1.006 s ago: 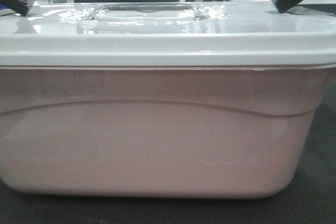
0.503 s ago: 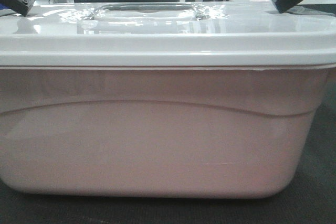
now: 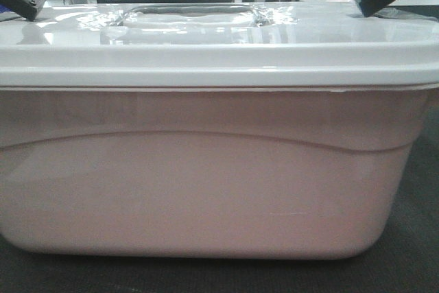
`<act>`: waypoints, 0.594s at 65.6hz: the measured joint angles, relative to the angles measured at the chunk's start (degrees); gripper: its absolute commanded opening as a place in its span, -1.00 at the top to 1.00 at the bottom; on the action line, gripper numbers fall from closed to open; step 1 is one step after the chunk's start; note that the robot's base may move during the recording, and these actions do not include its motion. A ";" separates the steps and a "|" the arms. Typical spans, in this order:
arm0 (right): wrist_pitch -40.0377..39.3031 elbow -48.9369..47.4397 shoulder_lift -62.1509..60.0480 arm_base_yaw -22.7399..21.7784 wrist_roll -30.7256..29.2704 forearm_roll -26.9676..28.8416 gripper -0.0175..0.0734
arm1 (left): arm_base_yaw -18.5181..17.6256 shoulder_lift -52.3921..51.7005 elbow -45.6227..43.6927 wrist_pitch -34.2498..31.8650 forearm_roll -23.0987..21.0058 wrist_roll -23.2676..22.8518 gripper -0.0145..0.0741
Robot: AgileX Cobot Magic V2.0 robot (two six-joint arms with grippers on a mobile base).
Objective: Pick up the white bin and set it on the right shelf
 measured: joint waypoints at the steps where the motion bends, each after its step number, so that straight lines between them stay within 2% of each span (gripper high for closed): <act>1: 0.00 0.00 0.00 0.00 0.00 0.00 -0.34 | 0.13 0.00 0.00 0.15 0.00 0.00 0.01; 19: 0.00 0.00 0.00 0.10 0.00 0.38 -0.34 | 2.79 -0.73 0.00 0.67 0.08 -0.05 0.01; 39: 0.00 0.00 0.00 0.08 0.00 0.38 -0.34 | 2.77 -0.85 0.00 0.57 0.21 -0.05 0.01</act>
